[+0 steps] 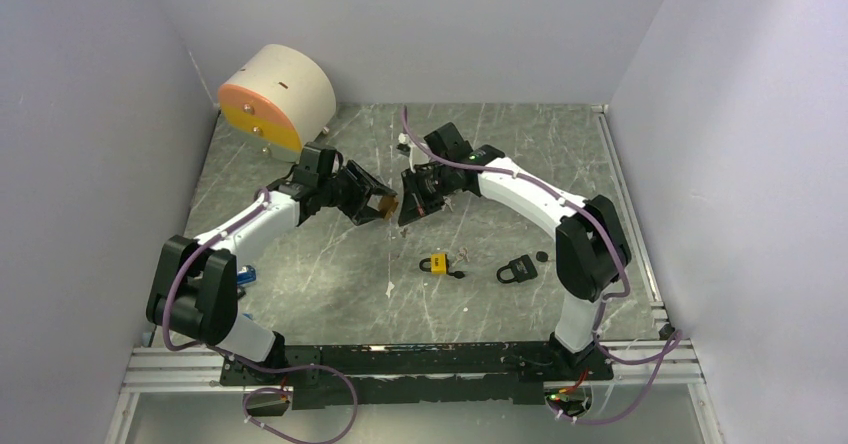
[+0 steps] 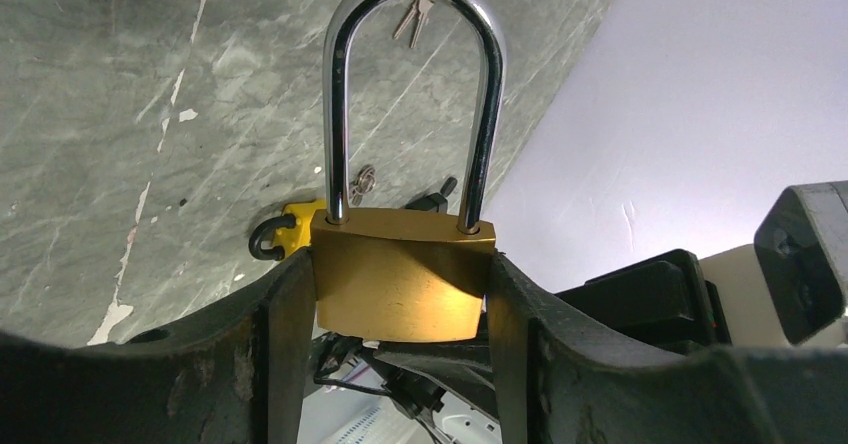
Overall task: Unlock with the key
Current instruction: Unlock the lock.
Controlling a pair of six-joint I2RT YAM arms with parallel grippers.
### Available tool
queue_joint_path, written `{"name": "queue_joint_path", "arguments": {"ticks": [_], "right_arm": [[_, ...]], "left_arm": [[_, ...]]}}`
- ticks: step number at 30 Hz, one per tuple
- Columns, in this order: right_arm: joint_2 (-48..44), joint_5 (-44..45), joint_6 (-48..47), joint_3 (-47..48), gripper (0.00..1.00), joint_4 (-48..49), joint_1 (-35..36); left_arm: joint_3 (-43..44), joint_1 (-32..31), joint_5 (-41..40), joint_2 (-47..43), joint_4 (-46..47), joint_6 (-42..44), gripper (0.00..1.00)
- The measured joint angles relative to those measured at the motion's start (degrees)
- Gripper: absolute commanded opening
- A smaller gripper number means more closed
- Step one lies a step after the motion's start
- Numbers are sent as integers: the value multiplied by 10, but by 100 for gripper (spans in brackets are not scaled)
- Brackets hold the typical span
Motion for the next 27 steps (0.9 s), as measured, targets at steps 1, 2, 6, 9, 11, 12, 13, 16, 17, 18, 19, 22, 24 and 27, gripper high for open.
{"name": "queue_joint_path", "arguments": {"ticks": [1, 2, 6, 9, 11, 12, 13, 16, 17, 18, 19, 22, 24, 27], "right_arm": [[1, -2, 2, 1, 0, 0, -1], [3, -5, 4, 2, 0, 0, -2], [12, -16, 15, 7, 0, -2, -6], [23, -16, 25, 22, 0, -12, -6], [33, -15, 36, 36, 0, -20, -7], [38, -15, 42, 43, 0, -25, -7], [43, -15, 49, 51, 0, -31, -8], [59, -10, 66, 75, 0, -47, -9], [64, -8, 71, 83, 0, -52, -9], [68, -6, 75, 89, 0, -56, -9], [73, -3, 80, 96, 0, -61, -9], [85, 7, 93, 114, 0, -73, -9], [93, 14, 100, 125, 0, -80, -9], [99, 22, 108, 141, 0, -93, -8]], "left_arm": [[0, 0, 0, 0, 1, 1, 33], [0, 0, 0, 0, 1, 1, 33], [0, 1, -3, 0, 1, 7, 33], [0, 3, -7, 0, 3, 9, 32], [0, 4, -12, 0, 5, 9, 31], [0, 5, -16, 0, 6, 8, 30], [0, 5, -19, 0, 7, 7, 29], [0, 6, -32, 0, 13, -1, 29], [0, 6, -35, 0, 15, -5, 29], [-1, 7, -39, 0, 18, -9, 28], [-3, 7, -42, 0, 22, -15, 28], [-8, 7, -50, 0, 28, -33, 28], [-9, 7, -55, 0, 27, -44, 28], [-9, 7, -58, 0, 27, -53, 27]]}}
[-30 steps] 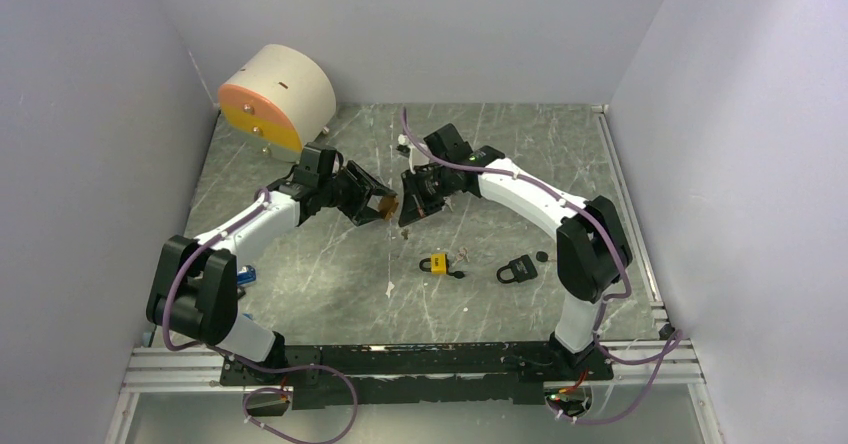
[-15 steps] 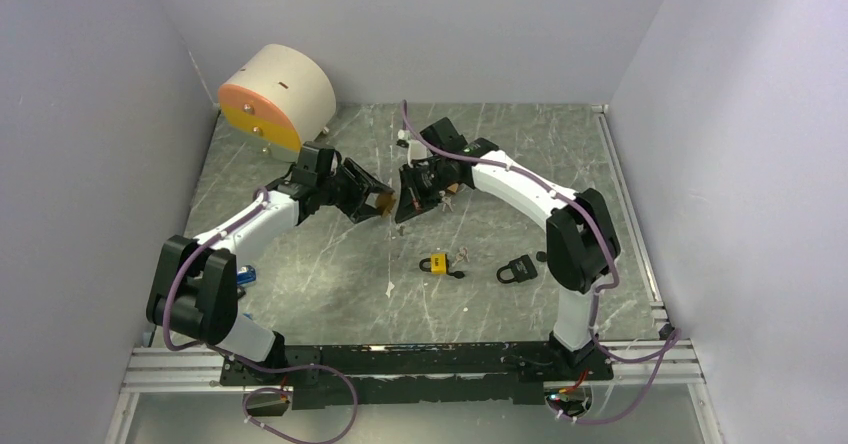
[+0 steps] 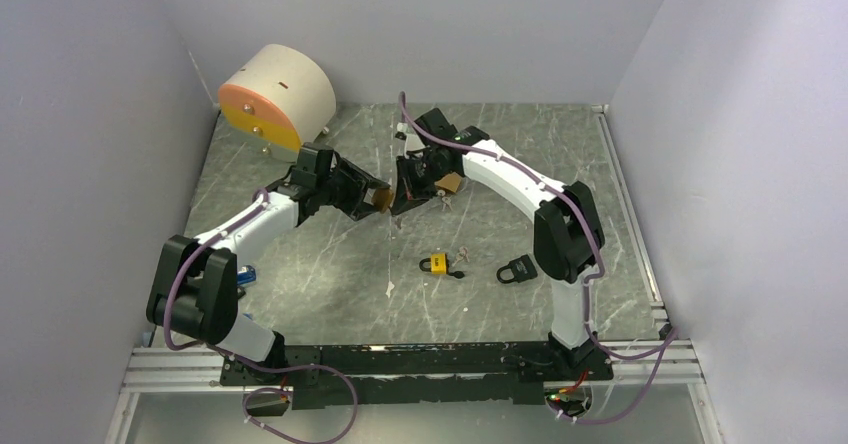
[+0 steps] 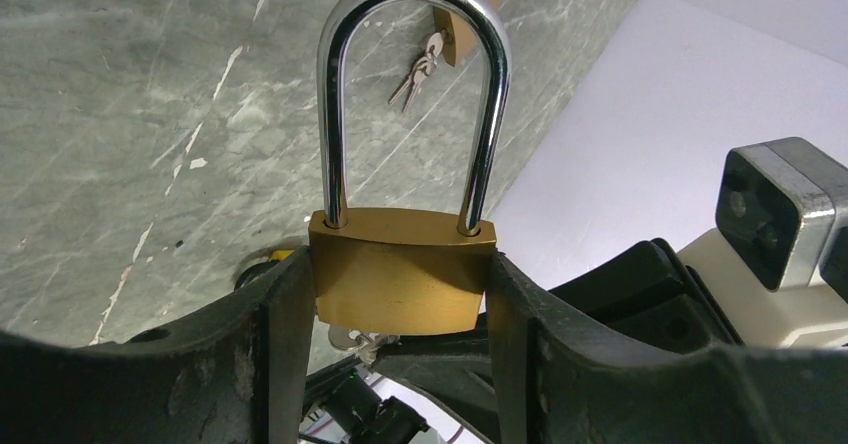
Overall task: Unlock with the key
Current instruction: Unlock the lock.
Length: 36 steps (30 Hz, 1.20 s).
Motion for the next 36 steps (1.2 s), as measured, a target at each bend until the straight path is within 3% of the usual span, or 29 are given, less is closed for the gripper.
{"name": "queue_joint_path", "arguments": {"ticks": [15, 21, 28, 36], "right_arm": [[19, 55, 1, 49, 0, -23, 12], [17, 31, 23, 33, 0, 3, 3], [-38, -113, 130, -108, 0, 184, -43], [-130, -221, 364, -279, 0, 520, -74]], "left_arm": [[0, 2, 14, 1, 0, -22, 22], [-29, 4, 17, -2, 49, -46, 19], [-54, 5, 26, -39, 106, -11, 10], [-59, 0, 52, -111, 188, 61, 5]]}}
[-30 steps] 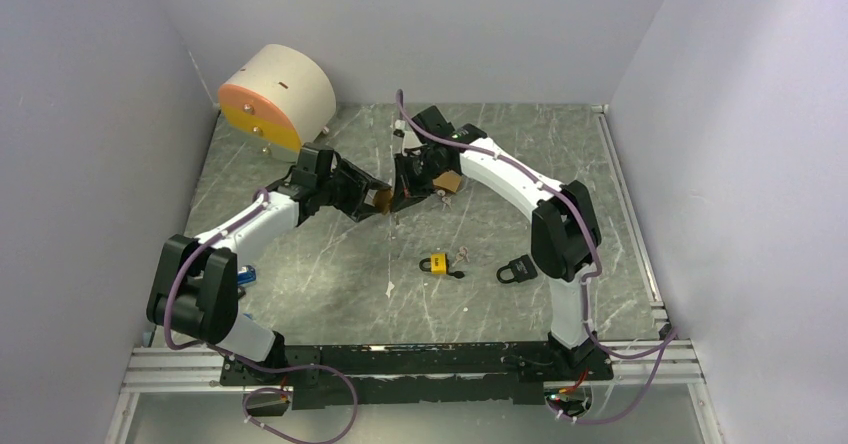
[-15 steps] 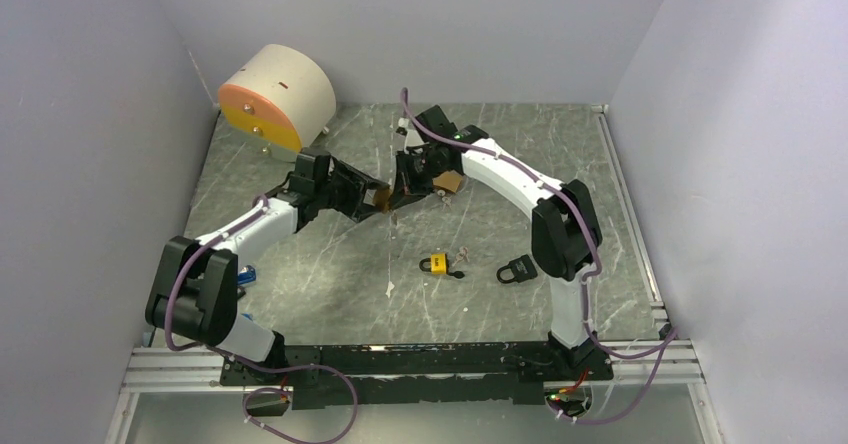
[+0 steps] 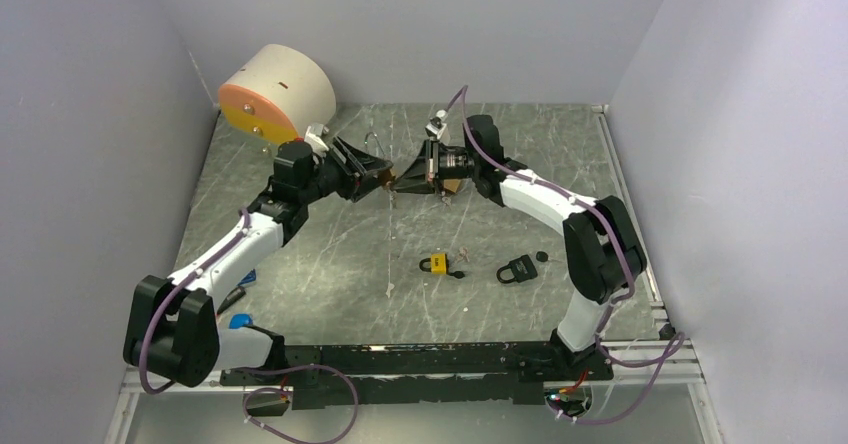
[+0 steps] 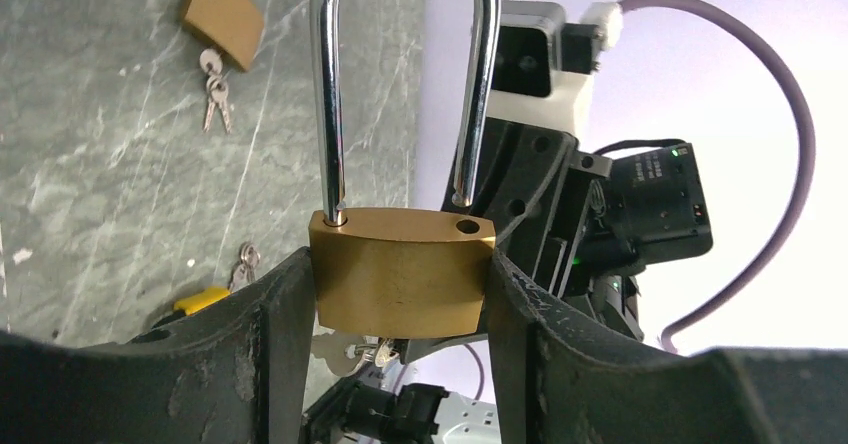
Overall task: Unlock with the key
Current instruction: Unlock the lock.
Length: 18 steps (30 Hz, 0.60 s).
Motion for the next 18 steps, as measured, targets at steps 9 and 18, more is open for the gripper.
{"name": "queue_joint_path", "arguments": {"ticks": [9, 18], "right_arm": [[-24, 22, -100, 15, 49, -65, -14], [-168, 58, -231, -27, 62, -58, -76]], "left_arm": [[2, 3, 19, -3, 24, 87, 10], [66, -2, 127, -2, -38, 227, 10]]}}
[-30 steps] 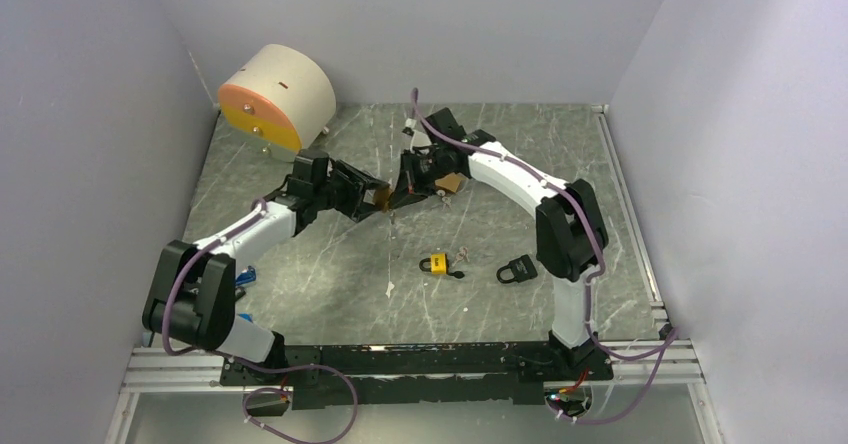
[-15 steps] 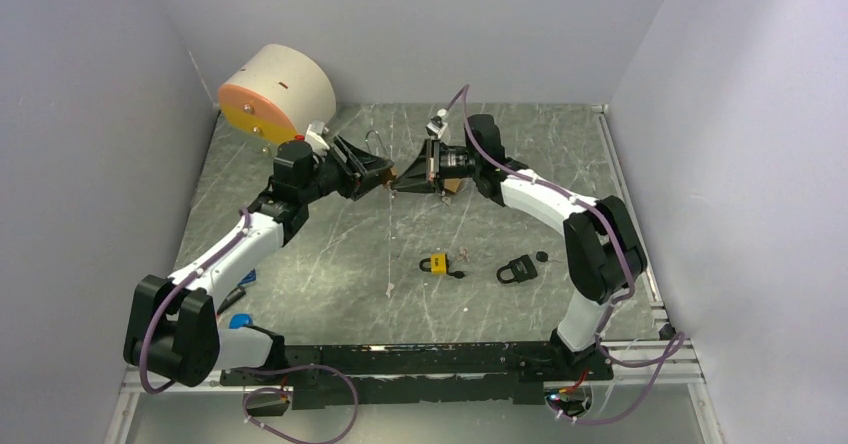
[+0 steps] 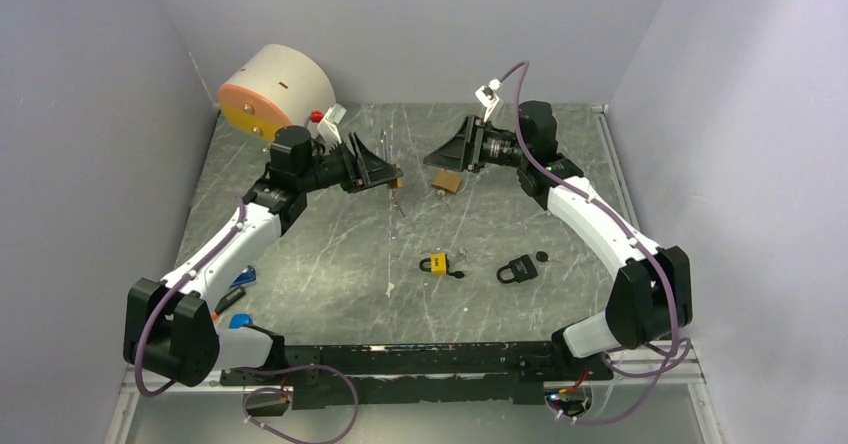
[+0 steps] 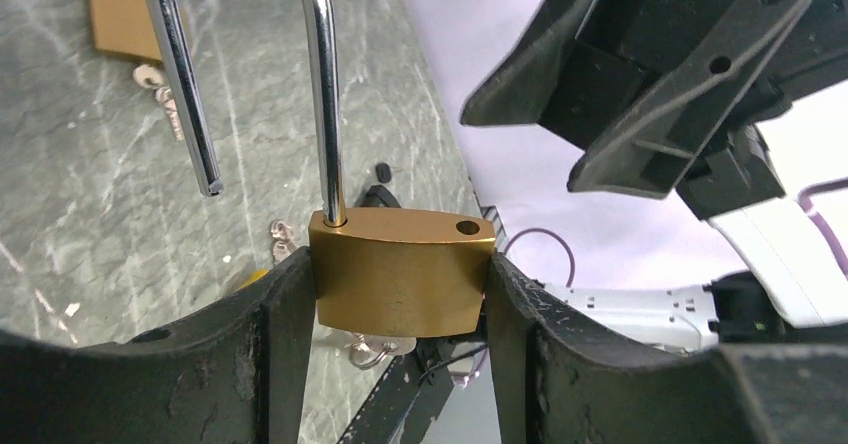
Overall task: Unlock with the key
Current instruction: Unlock the lock.
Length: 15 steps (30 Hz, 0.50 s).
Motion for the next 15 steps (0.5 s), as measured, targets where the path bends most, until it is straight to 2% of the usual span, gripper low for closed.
{"name": "queue_joint_path", "arguments": {"ticks": [5, 15], "right_arm": [[-4, 22, 21, -6, 65, 43, 0], [34, 49, 29, 4, 66, 23, 5]], "left_arm": [[7, 0, 31, 0, 12, 19, 9], [7, 0, 12, 0, -11, 37, 9]]}}
